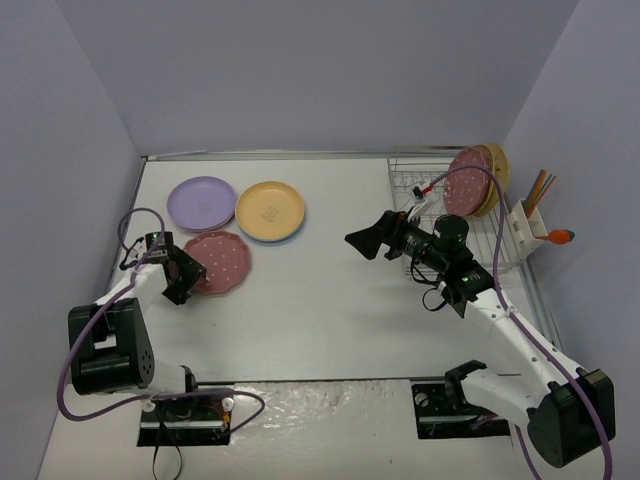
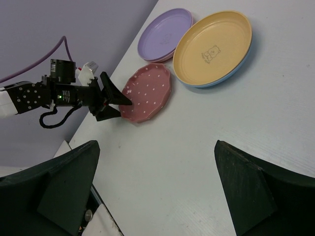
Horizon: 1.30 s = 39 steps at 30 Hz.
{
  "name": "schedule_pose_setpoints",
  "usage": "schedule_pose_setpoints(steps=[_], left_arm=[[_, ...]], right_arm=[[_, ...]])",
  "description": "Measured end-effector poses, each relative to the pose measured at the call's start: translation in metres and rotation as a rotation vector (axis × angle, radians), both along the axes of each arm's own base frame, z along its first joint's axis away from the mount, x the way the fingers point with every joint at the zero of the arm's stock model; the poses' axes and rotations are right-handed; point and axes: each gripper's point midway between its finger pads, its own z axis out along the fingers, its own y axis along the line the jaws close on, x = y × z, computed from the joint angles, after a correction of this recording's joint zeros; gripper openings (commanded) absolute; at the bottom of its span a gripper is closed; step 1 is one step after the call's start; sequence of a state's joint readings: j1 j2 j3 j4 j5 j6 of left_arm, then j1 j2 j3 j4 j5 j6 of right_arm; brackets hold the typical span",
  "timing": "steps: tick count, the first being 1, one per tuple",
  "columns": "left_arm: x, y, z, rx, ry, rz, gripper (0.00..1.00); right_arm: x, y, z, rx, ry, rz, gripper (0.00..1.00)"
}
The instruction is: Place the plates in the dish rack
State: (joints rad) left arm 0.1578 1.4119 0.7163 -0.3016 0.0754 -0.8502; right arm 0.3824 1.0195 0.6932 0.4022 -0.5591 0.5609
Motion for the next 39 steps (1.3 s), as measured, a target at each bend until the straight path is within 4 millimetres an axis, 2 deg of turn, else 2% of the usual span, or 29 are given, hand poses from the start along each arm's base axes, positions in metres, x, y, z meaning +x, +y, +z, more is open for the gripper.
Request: schedule_pose_setpoints(steps=[3, 10, 15, 20, 23, 26, 33, 39], left_arm=[[0.003, 0.0, -0.001, -0.012, -0.008, 0.018, 0.43], [0.0, -0.002, -0.003, -0.042, -0.003, 0.064, 0.0], [-0.004, -0.007, -0.002, -0.074, -0.018, 0.076, 0.0], [-0.025, -0.021, -0.001, -0.117, -0.022, 0.063, 0.0], [-0.044, -0.038, 0.0, -0.153, -0.022, 0.043, 0.0], [-0.057, -0.06, 0.004, -0.196, -0.024, 0.011, 0.0], [-0.065, -0.109, 0.012, -0.298, -0.019, -0.057, 0.0], [-0.063, -0.124, 0.017, -0.377, -0.026, -0.016, 0.0]], right_arm=[[-0.001, 0.001, 0.0, 0.014, 0.008, 0.004, 1.0], [-0.002, 0.008, -0.001, 0.038, 0.026, 0.026, 1.0], [-0.004, 0.016, -0.009, 0.036, 0.049, 0.054, 1.0], [-0.015, 0.041, -0.03, 0.016, 0.117, 0.121, 1.0], [-0.023, 0.059, -0.049, -0.006, 0.173, 0.154, 1.0], [-0.031, 0.076, -0.076, -0.042, 0.251, 0.167, 1.0], [-0.031, 0.094, -0.122, -0.081, 0.392, 0.11, 1.0], [-0.023, 0.1, -0.147, -0.067, 0.475, 0.052, 1.0]])
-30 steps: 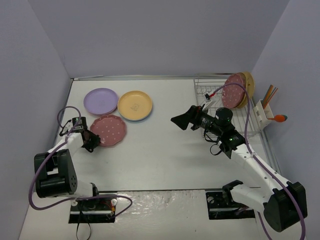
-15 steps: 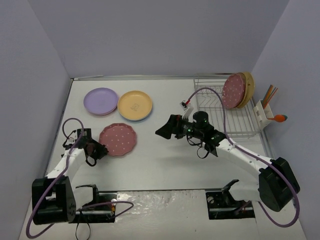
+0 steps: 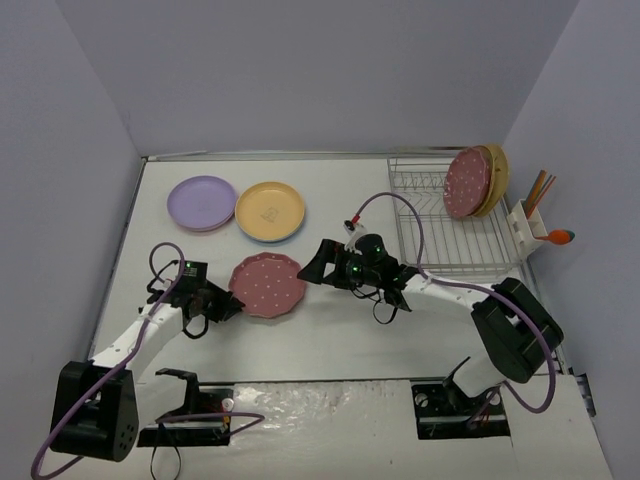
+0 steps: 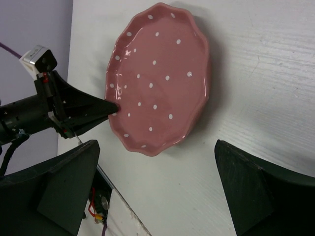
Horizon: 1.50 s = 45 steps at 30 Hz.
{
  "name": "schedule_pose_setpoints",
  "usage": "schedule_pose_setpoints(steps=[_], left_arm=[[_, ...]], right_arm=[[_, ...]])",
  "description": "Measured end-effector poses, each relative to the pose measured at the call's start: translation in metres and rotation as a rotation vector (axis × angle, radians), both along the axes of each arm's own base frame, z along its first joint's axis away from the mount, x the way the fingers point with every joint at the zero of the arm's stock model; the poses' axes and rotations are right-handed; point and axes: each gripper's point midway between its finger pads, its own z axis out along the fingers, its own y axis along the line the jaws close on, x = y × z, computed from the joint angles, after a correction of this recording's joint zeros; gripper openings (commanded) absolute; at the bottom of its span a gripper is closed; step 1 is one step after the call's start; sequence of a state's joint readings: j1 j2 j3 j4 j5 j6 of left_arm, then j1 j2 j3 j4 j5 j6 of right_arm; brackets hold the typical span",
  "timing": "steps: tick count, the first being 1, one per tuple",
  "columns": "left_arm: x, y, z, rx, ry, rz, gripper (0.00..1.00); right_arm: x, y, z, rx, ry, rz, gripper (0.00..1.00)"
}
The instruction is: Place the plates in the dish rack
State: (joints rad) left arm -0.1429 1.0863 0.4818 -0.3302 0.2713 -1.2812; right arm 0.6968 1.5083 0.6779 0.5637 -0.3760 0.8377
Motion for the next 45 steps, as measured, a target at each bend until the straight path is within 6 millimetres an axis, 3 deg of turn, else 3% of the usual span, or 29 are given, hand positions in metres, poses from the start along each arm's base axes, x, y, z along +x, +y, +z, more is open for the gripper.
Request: schedule_pose_setpoints(steps=[12, 26, 39, 45], left_arm=[[0.001, -0.014, 0.01, -0.084, -0.006, 0.053, 0.0], [0.003, -0.021, 0.013, -0.14, -0.023, 0.073, 0.0], [0.004, -0.026, 0.014, -0.161, -0.038, 0.064, 0.0], [0.005, -0.027, 0.017, -0.167, -0.052, 0.063, 0.0]], right_arm=[[-0.001, 0.006, -0.05, -0.014, 0.14, -0.047, 0.95], [0.005, 0.026, -0.056, 0.104, 0.186, -0.048, 0.78], [0.004, 0.037, -0.062, 0.146, 0.22, -0.03, 0.44], [0.008, 0.038, -0.058, 0.162, 0.203, -0.036, 0.19]])
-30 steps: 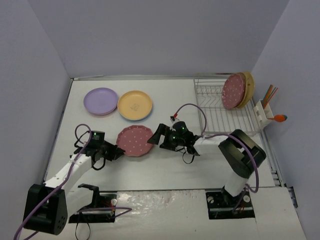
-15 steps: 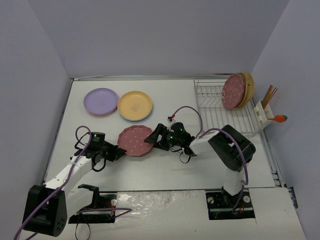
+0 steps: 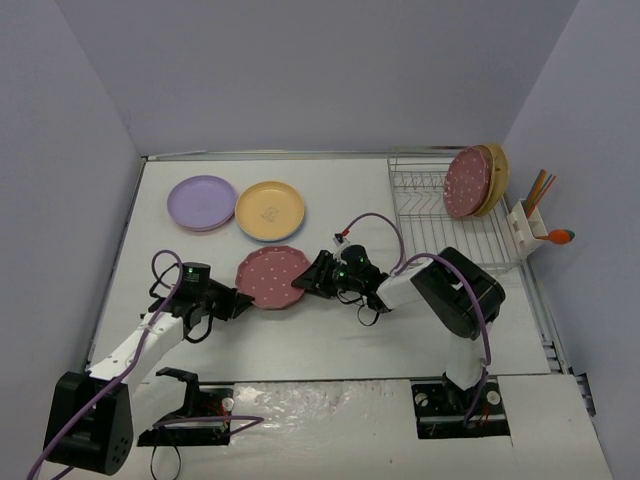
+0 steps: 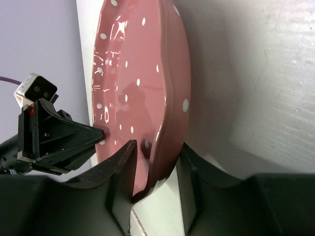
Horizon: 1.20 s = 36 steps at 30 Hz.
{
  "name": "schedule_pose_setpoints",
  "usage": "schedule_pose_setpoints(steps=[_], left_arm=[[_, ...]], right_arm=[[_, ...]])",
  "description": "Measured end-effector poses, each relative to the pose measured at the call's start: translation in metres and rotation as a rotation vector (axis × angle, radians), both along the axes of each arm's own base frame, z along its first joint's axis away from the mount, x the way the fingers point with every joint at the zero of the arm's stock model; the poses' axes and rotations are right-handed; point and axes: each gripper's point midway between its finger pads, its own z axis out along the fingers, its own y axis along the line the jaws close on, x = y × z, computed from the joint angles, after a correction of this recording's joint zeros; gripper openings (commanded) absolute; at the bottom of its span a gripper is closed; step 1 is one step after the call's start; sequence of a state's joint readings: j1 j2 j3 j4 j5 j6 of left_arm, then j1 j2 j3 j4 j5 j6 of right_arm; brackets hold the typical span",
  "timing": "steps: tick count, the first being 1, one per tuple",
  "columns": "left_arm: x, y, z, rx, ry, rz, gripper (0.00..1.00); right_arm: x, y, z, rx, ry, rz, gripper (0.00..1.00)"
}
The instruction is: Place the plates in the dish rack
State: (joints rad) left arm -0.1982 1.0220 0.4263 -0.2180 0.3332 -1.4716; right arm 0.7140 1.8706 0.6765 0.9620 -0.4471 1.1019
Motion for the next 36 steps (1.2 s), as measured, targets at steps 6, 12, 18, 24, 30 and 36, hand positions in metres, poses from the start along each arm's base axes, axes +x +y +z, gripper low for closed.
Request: schedule_pose_setpoints(steps=[6, 12, 18, 24, 30, 36], left_arm=[[-0.006, -0.002, -0.004, -0.002, -0.002, -0.02, 0.1], [-0.007, -0.008, 0.005, -0.004, -0.047, -0.084, 0.5], [0.013, -0.01, 0.041, 0.036, -0.164, -0.142, 0.87], [0.029, 0.002, 0.081, 0.203, -0.271, -0.236, 0.97], [0.044, 0.038, 0.114, 0.522, -0.323, -0.337, 0.97], [0.05, 0.079, 0.123, 0.828, -0.305, -0.439, 0.97]], right_arm=[[0.005, 0.0, 0.011, 0.02, -0.024, -0.013, 0.0], [0.006, -0.011, 0.027, -0.039, -0.086, -0.014, 0.0], [0.013, -0.042, 0.06, -0.195, -0.212, -0.019, 0.0], [0.061, -0.102, 0.129, -0.405, -0.387, -0.111, 0.0], [0.116, -0.192, 0.217, -0.62, -0.602, -0.307, 0.0], [0.151, -0.3, 0.272, -0.911, -0.697, -0.491, 0.0]])
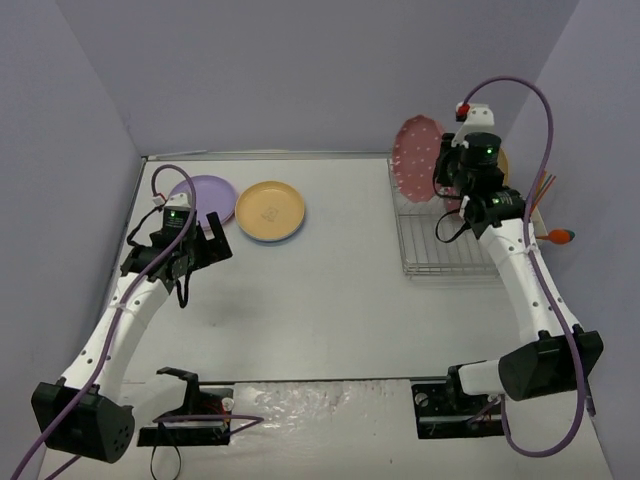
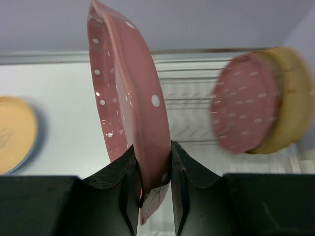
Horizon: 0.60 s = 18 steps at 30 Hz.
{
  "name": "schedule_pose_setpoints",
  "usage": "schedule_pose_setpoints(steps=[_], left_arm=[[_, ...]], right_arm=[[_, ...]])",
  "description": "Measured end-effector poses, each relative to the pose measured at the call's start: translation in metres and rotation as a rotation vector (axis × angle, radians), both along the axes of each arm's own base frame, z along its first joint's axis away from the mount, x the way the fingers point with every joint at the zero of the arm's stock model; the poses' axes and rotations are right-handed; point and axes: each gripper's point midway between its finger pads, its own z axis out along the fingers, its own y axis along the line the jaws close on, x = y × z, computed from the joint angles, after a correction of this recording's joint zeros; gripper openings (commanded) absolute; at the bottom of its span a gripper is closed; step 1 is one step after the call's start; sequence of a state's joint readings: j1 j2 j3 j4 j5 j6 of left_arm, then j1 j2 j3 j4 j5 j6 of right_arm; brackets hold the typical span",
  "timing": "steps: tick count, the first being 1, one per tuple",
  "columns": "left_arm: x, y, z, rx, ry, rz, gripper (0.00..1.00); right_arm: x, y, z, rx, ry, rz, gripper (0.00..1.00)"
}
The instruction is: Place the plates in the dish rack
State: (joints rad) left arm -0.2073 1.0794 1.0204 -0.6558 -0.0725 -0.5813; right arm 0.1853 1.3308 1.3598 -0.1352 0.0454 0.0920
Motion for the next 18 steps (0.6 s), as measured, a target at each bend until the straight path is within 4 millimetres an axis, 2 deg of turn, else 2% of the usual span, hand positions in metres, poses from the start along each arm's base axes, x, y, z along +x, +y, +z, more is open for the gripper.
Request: schedule_pose_setpoints(steps=[3, 7, 9, 13, 18], left_arm=[[0.002, 0.011, -0.005, 0.091, 0.017, -0.03, 0.97], [0.006, 0.018, -0.016, 0.157, 0.049, -0.069, 0.97], [0.009, 0.019, -0.023, 0.178, 0.066, -0.085, 0.97], [0.009, 0.026, -0.037, 0.183, 0.103, -0.088, 0.97], [0.01, 0.038, -0.041, 0.153, 0.107, -0.053, 0.97]], right_arm=[[0.02, -0.058, 0.014, -0.105, -0.024, -0.141, 0.0], [0.042, -0.114, 0.007, -0.208, 0.007, -0.284, 0.0], [0.053, -0.128, -0.005, -0.253, 0.039, -0.313, 0.0], [0.074, -0.139, -0.036, -0.307, 0.107, -0.315, 0.0], [0.094, -0.148, -0.068, -0.346, 0.167, -0.315, 0.0]])
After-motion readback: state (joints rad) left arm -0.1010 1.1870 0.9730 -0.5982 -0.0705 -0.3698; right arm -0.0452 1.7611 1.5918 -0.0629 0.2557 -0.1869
